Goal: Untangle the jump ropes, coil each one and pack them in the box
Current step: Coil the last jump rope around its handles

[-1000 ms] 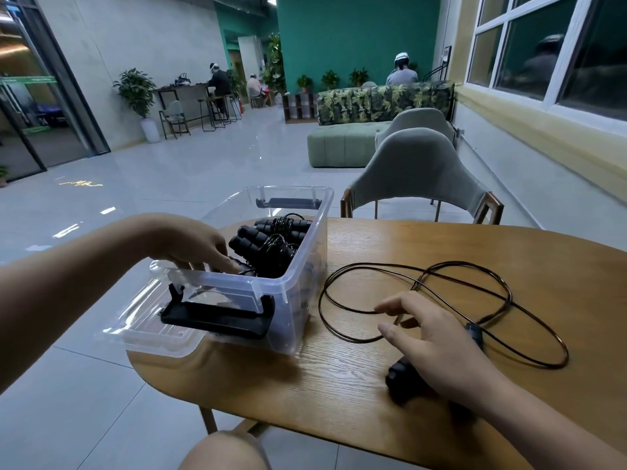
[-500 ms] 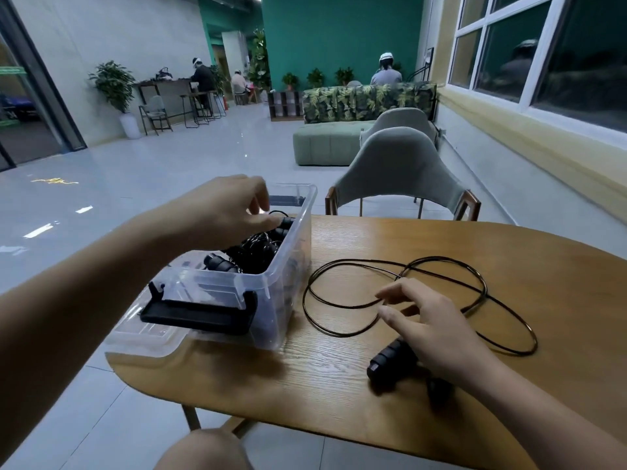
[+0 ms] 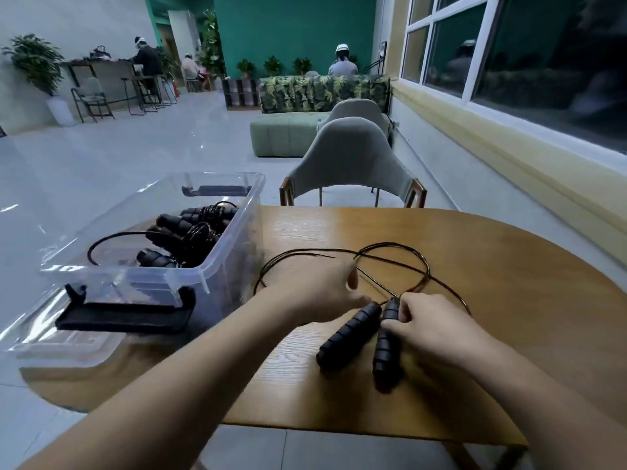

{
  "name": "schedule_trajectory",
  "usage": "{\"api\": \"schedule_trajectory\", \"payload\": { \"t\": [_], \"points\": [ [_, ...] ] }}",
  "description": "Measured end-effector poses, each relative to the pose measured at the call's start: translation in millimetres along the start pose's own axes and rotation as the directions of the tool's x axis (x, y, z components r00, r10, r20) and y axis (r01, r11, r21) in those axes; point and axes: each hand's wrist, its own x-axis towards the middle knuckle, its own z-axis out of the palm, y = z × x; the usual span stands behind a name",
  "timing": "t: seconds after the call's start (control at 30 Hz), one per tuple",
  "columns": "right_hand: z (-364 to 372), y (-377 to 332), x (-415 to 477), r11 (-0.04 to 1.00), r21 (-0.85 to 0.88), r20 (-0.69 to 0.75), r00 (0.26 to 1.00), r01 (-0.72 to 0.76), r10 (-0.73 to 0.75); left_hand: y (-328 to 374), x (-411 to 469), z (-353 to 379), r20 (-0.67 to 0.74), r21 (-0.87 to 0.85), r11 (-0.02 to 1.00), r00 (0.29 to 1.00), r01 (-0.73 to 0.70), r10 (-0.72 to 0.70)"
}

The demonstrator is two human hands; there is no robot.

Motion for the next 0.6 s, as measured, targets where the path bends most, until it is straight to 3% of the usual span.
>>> {"api": "schedule_trajectory", "payload": {
  "t": [0.1,0.27,0.4,0.5,0.6],
  "points": [
    [3.3,4.6,0.6,0.997,0.064,0.060,0.998,-0.040,0.036,4.7,9.7,32.9,0.085,0.105,0.994,0.996,0.025,-0.034],
    [8.0,5.5,1.0,0.902,0.395,0.224,0.971,-0.174,0.089,7.8,9.8,62.6,0.119,-0.043,0.994,0.989,0.096,-0.090],
    [6.8,9.2,-1.7,0.756,0.619,0.218,0.971,-0.213,0.095,12.9,6.5,57.8,0.058,-0.295,0.943,0.988,0.153,-0.142],
    [6.0,11.2,-1.4,0.618,0.761,0.158,0.980,-0.197,0.118,16.1,3.1,58.7,0.011,-0.553,0.823,0.988,0.133,-0.152],
    [2.5,10.4,-2.2,0.548,0.831,0.034,0.992,-0.094,0.118,19.9,1.9,57.4,0.058,-0.826,0.549,0.987,0.130,-0.147]
  ]
}}
